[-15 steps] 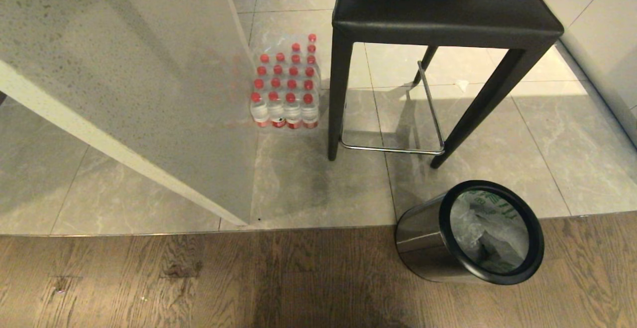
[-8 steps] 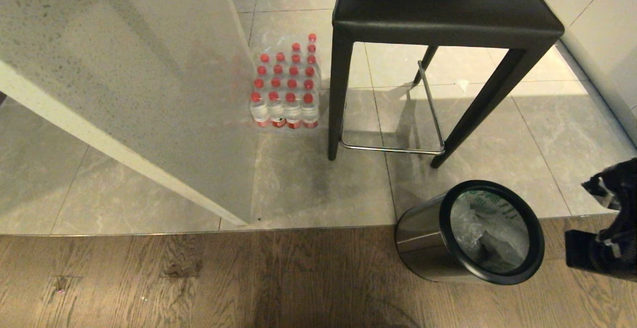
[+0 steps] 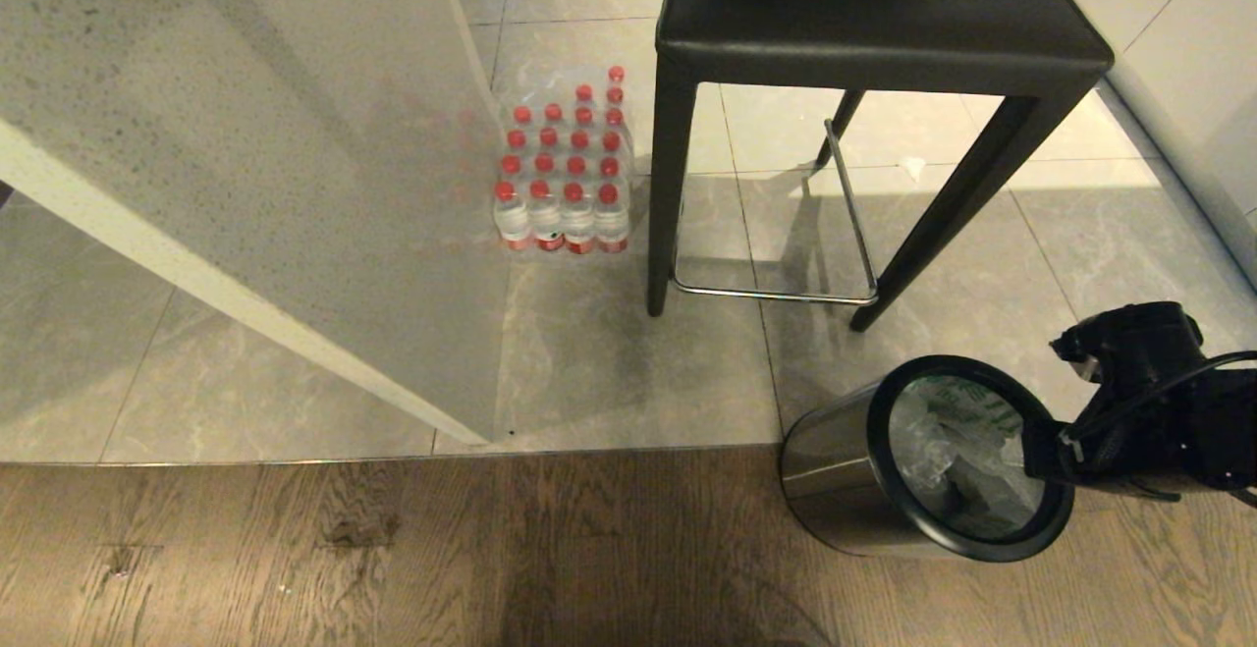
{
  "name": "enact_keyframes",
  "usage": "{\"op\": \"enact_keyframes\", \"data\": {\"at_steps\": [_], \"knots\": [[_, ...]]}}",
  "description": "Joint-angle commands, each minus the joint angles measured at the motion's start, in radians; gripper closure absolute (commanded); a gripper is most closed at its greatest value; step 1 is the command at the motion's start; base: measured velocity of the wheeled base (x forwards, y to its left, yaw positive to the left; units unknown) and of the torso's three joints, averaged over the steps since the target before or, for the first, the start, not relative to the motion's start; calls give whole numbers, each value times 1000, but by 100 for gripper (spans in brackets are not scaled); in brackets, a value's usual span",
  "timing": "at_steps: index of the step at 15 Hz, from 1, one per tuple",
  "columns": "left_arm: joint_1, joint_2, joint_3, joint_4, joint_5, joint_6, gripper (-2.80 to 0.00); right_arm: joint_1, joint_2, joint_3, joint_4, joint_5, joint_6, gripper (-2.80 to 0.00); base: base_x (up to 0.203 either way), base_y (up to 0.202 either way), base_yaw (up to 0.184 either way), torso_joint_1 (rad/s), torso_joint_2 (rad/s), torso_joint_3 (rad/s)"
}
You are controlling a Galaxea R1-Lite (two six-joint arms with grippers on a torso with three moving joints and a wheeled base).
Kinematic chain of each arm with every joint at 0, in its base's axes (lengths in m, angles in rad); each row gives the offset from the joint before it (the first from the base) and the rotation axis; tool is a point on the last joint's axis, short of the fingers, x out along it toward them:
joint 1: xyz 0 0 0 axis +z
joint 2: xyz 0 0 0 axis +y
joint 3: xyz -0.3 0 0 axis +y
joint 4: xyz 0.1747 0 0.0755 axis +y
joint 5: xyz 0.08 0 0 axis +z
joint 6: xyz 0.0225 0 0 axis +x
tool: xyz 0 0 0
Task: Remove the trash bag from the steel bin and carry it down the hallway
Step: Place the outer trash can on the ground
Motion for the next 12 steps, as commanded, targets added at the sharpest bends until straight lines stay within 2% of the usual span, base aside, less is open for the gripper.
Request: {"op": "enact_keyframes", "data": {"at_steps": [1,7,8,12], "knots": [[0,0,0,0,0,0,0,-13,91,-26,-79,0,2,-280,0,0,0,0,0,0],[0,0,0,0,0,0,0,-67,208,-50,-236,7,-2,-280,0,0,0,0,0,0],[0,0,0,0,0,0,0,-71,221,-54,-246,9,1,0,0,0,0,0,0,0],[0,0,0,0,0,0,0,-73,238,-76,-268,-1,-5,0,0,0,0,0,0,0]]}}
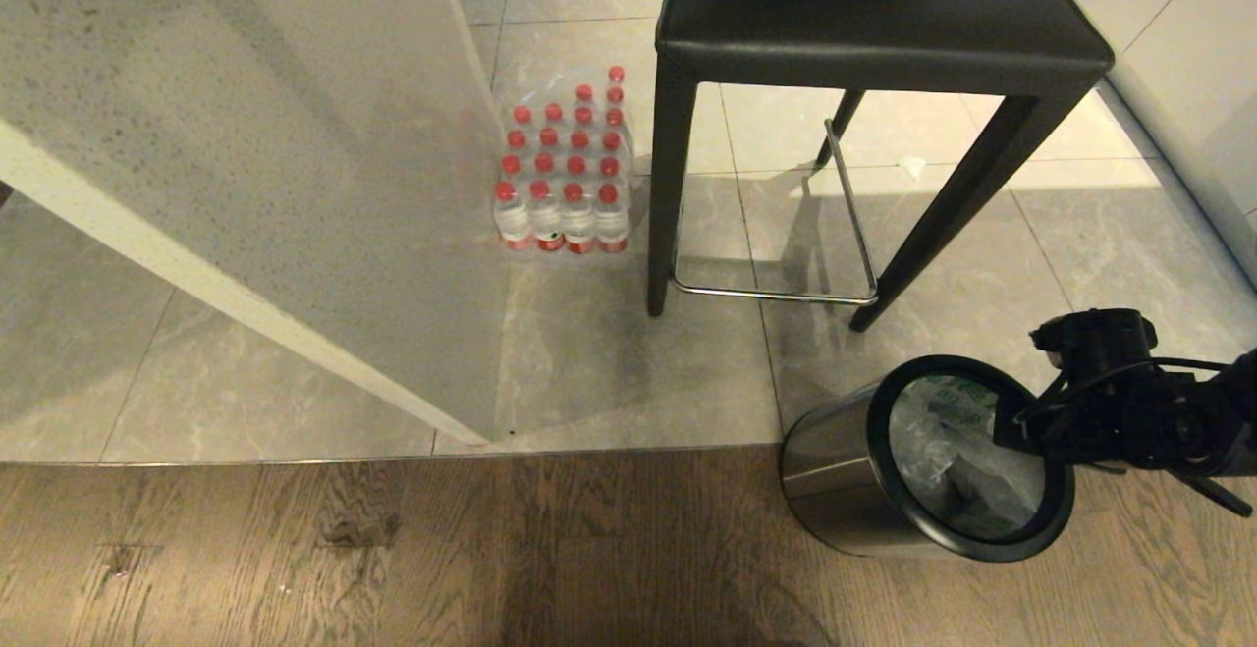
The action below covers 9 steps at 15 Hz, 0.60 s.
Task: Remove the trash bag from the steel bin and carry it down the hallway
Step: Place the outer trash can on the ground
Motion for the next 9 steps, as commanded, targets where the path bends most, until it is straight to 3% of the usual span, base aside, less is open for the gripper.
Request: {"op": "enact_keyframes", "data": {"at_steps": [1,9], "knots": [[0,0,0,0,0,0,0,-1,-8,-9,-2,-5,1,0,0,0,0,0,0,0],[0,0,0,0,0,0,0,31,-271,89,13,2,-3,0,0,0,0,0,0,0]]}}
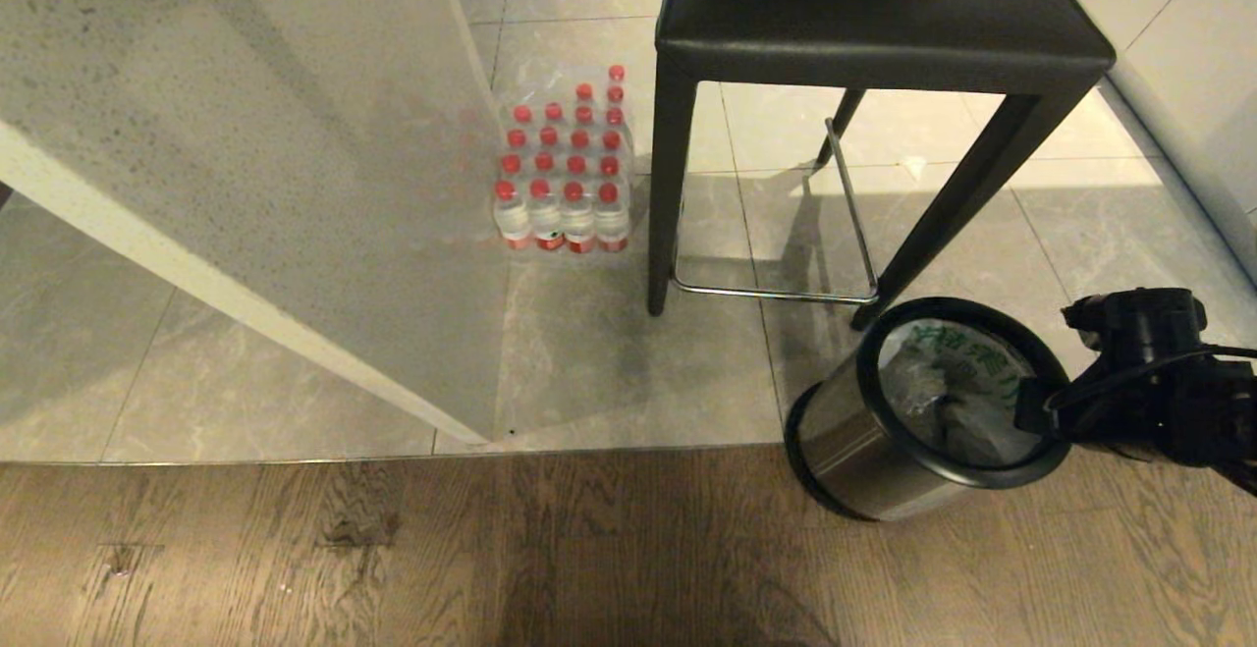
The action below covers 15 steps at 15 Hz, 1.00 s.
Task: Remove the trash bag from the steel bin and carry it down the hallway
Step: Place the outer trash can on the ground
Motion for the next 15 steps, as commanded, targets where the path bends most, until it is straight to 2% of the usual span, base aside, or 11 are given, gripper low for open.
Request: {"op": "enact_keyframes", "data": {"at_steps": [1,5,8,15], "knots": [[0,0,0,0,0,0,0,22,-143,51,3,3,-4,0,0,0,0,0,0,0],[0,0,0,0,0,0,0,70,-320,150,14,-3,-8,0,0,0,0,0,0,0],[0,0,0,0,1,0,0,99,-476,175,69,-5,-8,0,0,0,0,0,0,0],[0,0,0,0,0,0,0,121,-998,165,364,-9,-55,0,0,0,0,0,0,0]]}}
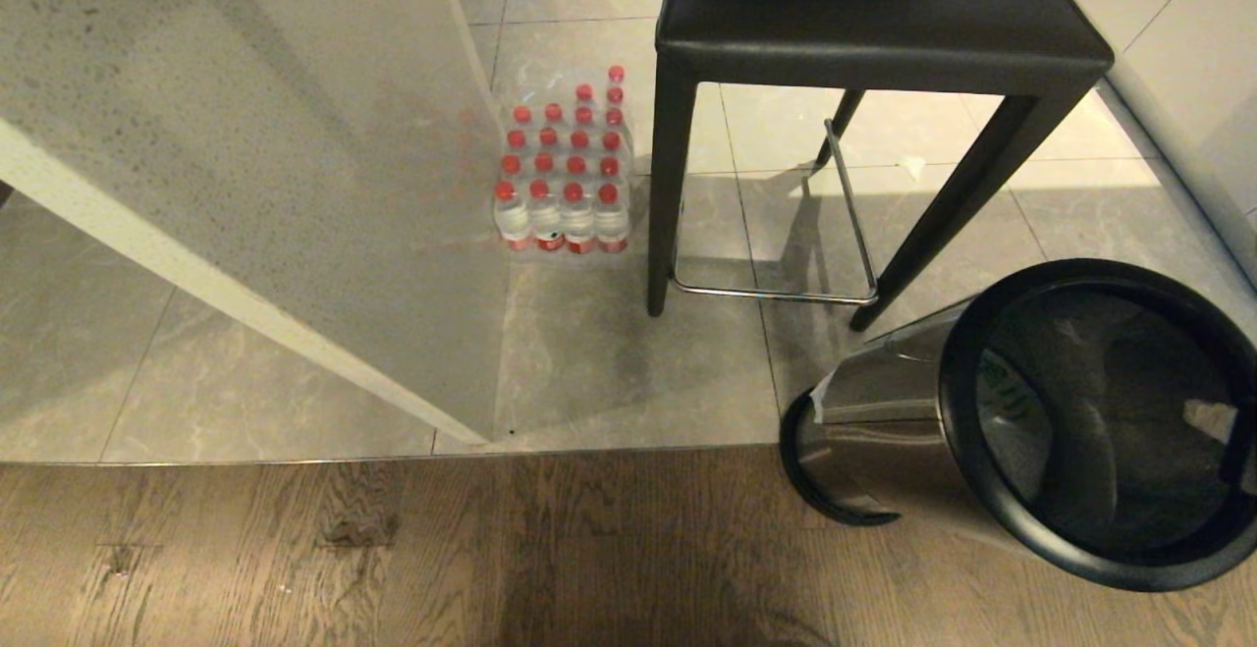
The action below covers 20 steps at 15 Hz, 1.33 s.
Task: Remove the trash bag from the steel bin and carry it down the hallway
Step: Place the outer trash can on the ground
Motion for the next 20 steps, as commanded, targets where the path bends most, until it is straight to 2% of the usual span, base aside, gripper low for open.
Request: {"op": "enact_keyframes", "data": {"at_steps": [1,4,7,8,11,12,15,16,18,20], "knots": [[0,0,0,0,0,0,0,2,-270,-10,78,-2,-18,0,0,0,0,0,0,0],[0,0,0,0,0,0,0,2,-483,-43,250,-5,-72,0,0,0,0,0,0,0],[0,0,0,0,0,0,0,-17,-626,-107,445,-20,-86,0,0,0,0,0,0,0],[0,0,0,0,0,0,0,-28,-640,-117,497,-71,-87,0,0,0,0,0,0,0],[0,0,0,0,0,0,0,-53,-630,-122,559,-318,-85,0,0,0,0,0,0,0],[0,0,0,0,0,0,0,-57,-634,-123,594,-371,-85,0,0,0,0,0,0,0],[0,0,0,0,0,0,0,-84,-635,-195,749,-400,-86,0,0,0,0,0,0,0],[0,0,0,0,0,0,0,-98,-609,-203,770,-434,-82,0,0,0,0,0,0,0],[0,0,0,0,0,0,0,-141,-521,-202,786,-532,-20,0,0,0,0,0,0,0],[0,0,0,0,0,0,0,-183,-396,-207,797,-599,116,0,0,0,0,0,0,0]]}}
